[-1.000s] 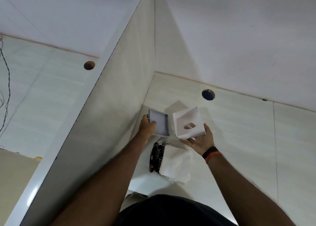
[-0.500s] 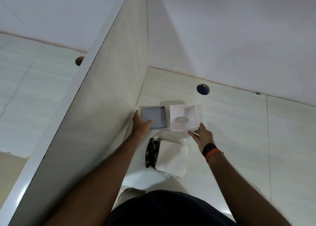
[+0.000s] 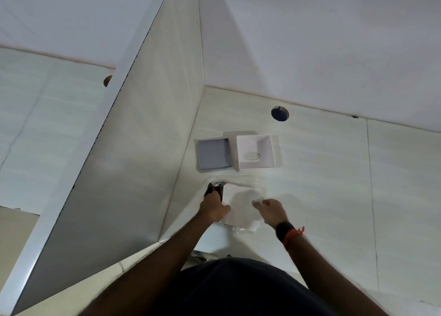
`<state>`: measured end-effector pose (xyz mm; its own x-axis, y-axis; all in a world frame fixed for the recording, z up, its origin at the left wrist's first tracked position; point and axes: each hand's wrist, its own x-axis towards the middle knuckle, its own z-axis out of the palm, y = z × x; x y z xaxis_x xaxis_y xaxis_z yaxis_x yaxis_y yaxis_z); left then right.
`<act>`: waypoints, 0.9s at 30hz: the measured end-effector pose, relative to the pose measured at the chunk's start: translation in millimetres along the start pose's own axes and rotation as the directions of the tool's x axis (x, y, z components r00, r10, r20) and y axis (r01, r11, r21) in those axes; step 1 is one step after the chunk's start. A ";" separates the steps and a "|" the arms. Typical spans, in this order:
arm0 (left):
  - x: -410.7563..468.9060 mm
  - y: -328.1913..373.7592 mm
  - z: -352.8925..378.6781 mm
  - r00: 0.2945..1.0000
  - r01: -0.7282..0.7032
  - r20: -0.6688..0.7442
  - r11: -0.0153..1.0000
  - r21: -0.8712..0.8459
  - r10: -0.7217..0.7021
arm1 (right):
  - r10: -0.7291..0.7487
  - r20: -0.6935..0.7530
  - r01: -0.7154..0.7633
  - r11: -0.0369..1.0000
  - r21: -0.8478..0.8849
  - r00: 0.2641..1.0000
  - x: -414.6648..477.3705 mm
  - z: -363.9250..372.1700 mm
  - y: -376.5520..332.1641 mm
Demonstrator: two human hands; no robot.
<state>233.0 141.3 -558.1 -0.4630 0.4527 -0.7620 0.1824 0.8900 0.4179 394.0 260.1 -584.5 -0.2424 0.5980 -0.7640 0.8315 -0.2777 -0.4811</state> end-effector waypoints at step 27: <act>-9.5 4.4 3.5 0.970 0.123 0.239 0.771 -0.625 0.038 | -0.007 0.000 0.007 0.982 0.186 1.000 -8.3 22.7 -3.4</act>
<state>241.3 141.1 -550.7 -0.2354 0.4861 -0.8416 -0.4586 0.7079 0.5372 381.9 239.1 -586.2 -0.2483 0.6001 -0.7604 0.7220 -0.4087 -0.5583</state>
